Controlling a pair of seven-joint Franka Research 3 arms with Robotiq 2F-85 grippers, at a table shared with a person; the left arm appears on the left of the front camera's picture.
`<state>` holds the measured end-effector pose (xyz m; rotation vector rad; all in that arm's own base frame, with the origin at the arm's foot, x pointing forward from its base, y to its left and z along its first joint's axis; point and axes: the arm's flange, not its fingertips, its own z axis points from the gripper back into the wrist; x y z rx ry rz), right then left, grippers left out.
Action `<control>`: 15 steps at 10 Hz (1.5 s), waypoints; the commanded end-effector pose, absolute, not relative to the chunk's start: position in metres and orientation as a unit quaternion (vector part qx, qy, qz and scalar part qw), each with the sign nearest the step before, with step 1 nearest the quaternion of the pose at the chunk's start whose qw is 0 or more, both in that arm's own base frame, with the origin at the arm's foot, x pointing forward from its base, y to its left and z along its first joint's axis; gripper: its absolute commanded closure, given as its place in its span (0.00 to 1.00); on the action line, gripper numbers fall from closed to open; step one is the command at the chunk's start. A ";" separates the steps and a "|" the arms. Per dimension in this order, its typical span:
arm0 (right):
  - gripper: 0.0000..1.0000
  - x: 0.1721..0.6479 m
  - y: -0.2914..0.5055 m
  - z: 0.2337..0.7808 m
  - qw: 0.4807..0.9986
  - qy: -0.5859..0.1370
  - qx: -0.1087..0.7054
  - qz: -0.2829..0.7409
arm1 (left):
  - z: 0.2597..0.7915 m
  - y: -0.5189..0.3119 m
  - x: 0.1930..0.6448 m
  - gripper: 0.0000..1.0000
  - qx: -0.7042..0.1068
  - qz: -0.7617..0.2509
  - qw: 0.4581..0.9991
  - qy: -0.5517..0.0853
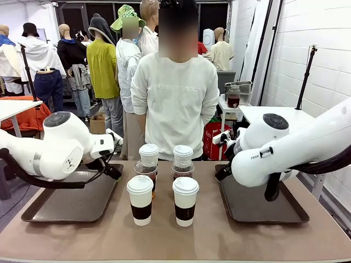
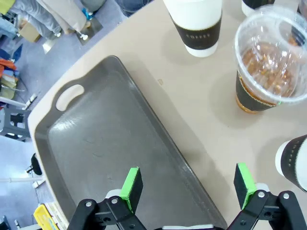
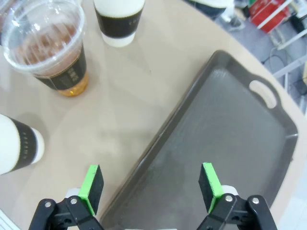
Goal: Distribute the coffee onto the tray.
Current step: Pick up one iced Americano and place it on the right Handle tray.
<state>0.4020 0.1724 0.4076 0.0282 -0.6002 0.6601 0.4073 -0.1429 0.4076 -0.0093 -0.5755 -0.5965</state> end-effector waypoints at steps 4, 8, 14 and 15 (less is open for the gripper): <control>0.00 0.387 0.183 0.490 0.881 -0.287 0.049 0.372 | 0.483 -0.135 0.400 0.00 0.031 -0.307 0.908 -0.282; 0.00 0.381 0.182 0.518 0.866 -0.300 0.077 0.393 | 0.501 -0.130 0.393 0.00 0.035 -0.299 0.902 -0.309; 0.00 0.362 0.147 0.537 0.825 -0.336 0.166 0.422 | 0.526 -0.107 0.377 0.00 -0.058 -0.342 0.869 -0.354; 0.00 0.358 0.143 0.541 0.817 -0.347 0.174 0.426 | 0.532 -0.104 0.369 0.00 -0.070 -0.353 0.861 -0.361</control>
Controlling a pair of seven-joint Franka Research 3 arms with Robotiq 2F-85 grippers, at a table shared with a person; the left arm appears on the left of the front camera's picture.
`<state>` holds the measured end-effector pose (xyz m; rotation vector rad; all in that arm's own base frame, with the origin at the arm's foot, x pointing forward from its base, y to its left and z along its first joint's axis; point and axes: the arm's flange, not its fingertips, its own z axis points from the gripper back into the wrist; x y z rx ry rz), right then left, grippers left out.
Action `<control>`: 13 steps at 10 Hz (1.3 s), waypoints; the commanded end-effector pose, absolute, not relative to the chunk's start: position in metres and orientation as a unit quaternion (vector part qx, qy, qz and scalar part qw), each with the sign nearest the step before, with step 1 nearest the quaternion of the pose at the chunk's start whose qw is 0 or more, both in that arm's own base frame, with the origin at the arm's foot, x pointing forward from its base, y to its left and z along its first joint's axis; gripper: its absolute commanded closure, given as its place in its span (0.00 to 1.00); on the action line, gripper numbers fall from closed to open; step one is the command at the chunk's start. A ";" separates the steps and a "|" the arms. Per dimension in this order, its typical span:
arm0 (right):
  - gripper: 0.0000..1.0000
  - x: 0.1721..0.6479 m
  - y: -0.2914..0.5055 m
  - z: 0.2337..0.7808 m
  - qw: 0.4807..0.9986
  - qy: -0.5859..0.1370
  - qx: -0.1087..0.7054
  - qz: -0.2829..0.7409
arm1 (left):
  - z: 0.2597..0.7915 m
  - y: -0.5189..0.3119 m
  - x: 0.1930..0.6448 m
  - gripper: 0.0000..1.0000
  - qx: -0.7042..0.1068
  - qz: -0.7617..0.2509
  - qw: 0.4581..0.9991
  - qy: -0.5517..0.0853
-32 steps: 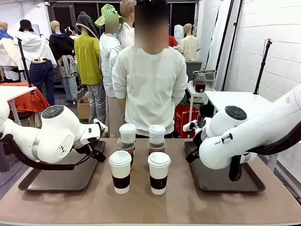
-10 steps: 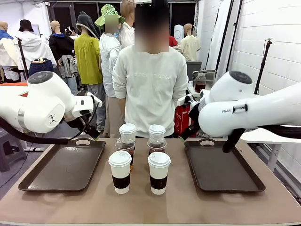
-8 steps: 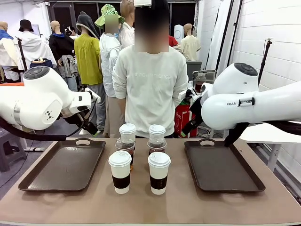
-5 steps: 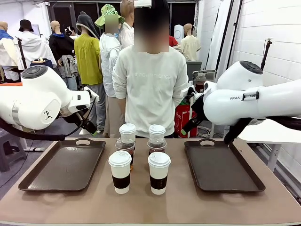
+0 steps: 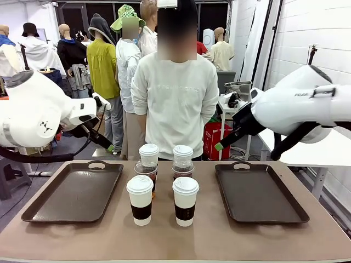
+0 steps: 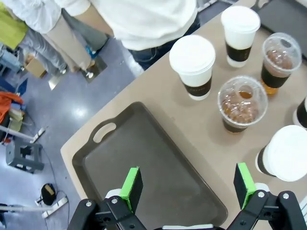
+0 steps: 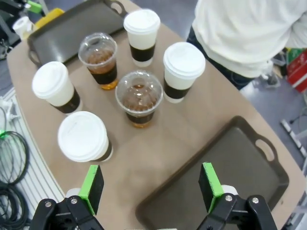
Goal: Distribute the coffee onto the tray.
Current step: Pick up one iced Americano and place it on the right Handle tray.
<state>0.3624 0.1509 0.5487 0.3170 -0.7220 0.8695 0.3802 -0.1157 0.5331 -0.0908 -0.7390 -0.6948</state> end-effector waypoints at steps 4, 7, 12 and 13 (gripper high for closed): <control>0.00 0.355 0.134 0.558 0.804 -0.369 0.190 0.425 | 0.557 -0.078 0.367 0.00 -0.106 -0.364 0.846 -0.376; 0.00 0.360 0.126 0.568 0.798 -0.371 0.210 0.426 | 0.569 -0.074 0.381 0.00 -0.130 -0.375 0.839 -0.372; 0.00 0.367 0.132 0.561 0.809 -0.360 0.197 0.421 | 0.573 -0.078 0.375 0.00 -0.140 -0.352 0.828 -0.414; 0.00 0.358 0.129 0.568 0.808 -0.364 0.199 0.418 | 0.575 -0.080 0.373 0.00 -0.146 -0.355 0.835 -0.393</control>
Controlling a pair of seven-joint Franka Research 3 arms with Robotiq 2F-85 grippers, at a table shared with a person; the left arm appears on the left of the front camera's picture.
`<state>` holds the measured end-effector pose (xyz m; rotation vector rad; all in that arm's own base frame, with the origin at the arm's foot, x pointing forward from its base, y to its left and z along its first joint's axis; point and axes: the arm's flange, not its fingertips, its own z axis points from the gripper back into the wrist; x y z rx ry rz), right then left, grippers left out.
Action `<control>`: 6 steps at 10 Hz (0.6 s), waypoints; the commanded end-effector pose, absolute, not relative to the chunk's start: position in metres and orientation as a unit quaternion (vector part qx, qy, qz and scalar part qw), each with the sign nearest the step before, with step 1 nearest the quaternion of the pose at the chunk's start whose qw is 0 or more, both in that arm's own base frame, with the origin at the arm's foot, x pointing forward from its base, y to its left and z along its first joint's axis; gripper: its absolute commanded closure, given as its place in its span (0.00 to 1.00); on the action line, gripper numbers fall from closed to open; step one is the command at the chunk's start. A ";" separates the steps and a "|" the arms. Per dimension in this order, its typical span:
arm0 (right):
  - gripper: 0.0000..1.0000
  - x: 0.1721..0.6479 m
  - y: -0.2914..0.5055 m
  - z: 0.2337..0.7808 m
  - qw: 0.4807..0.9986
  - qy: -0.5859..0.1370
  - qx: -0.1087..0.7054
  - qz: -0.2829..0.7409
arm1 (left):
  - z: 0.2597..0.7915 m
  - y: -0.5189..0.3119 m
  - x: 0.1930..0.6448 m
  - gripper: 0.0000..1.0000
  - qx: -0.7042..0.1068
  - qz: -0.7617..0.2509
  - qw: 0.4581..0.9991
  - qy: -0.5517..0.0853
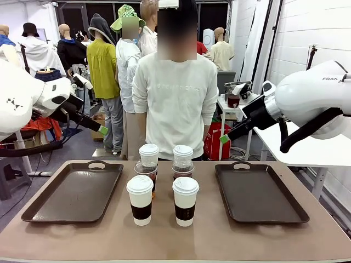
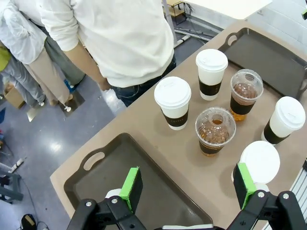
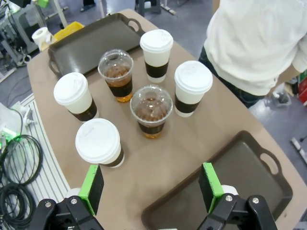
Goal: Distribute the coffee onto the tray.
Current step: Pick up one iced Americano and place it on the right Handle tray.
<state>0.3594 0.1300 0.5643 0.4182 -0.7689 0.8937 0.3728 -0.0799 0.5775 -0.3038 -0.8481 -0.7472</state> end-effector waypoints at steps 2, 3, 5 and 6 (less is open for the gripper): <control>0.00 0.358 0.129 0.568 0.808 -0.364 0.199 0.418 | 0.575 -0.080 0.373 0.00 -0.146 -0.355 0.835 -0.393; 0.00 0.358 0.129 0.568 0.808 -0.364 0.199 0.418 | 0.575 -0.080 0.373 0.00 -0.146 -0.355 0.835 -0.393; 0.00 0.358 0.129 0.568 0.808 -0.364 0.199 0.418 | 0.575 -0.080 0.373 0.00 -0.146 -0.355 0.835 -0.393; 0.00 0.358 0.129 0.568 0.808 -0.364 0.199 0.418 | 0.575 -0.080 0.373 0.00 -0.146 -0.355 0.835 -0.393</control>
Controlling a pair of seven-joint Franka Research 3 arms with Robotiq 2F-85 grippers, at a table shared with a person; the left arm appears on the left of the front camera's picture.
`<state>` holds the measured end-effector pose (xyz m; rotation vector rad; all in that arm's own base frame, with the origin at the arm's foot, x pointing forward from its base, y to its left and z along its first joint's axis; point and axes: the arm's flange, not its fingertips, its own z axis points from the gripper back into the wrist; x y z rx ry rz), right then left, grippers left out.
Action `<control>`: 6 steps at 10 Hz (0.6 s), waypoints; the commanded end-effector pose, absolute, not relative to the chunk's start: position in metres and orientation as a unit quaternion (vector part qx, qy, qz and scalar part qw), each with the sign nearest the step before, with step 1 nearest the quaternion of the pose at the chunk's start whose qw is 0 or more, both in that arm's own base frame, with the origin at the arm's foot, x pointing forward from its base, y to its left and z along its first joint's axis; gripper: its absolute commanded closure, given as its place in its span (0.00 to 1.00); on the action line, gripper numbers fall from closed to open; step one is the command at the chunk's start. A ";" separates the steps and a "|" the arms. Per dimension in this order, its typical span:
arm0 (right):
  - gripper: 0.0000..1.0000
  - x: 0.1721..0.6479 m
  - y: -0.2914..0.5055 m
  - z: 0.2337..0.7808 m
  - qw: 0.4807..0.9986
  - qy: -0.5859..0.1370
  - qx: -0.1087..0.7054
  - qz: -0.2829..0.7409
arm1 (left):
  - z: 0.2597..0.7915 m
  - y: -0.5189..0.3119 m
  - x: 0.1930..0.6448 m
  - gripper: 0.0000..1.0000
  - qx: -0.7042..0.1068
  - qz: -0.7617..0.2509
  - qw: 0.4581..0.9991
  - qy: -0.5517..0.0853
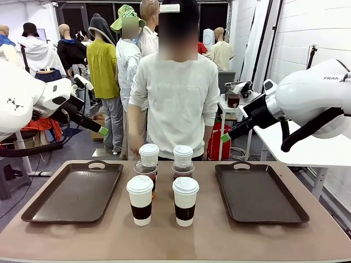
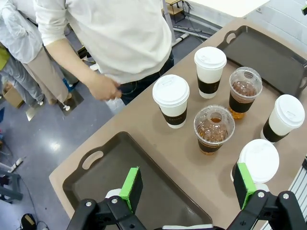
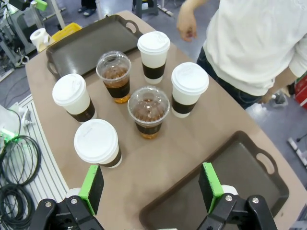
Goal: Distribute the coffee onto the tray.
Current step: Pick up one iced Americano and place it on the right Handle tray.
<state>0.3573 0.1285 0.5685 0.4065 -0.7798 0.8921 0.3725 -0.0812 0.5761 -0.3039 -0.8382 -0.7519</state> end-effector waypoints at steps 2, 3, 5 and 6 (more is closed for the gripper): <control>0.00 0.358 0.129 0.568 0.808 -0.364 0.199 0.418 | 0.575 -0.080 0.373 0.00 -0.146 -0.355 0.835 -0.393; 0.00 0.358 0.129 0.568 0.808 -0.364 0.199 0.418 | 0.575 -0.080 0.373 0.00 -0.146 -0.355 0.835 -0.393; 0.00 0.358 0.129 0.568 0.808 -0.364 0.199 0.418 | 0.575 -0.080 0.373 0.00 -0.146 -0.355 0.835 -0.393; 0.00 0.358 0.129 0.568 0.808 -0.364 0.199 0.418 | 0.575 -0.080 0.373 0.00 -0.146 -0.355 0.835 -0.393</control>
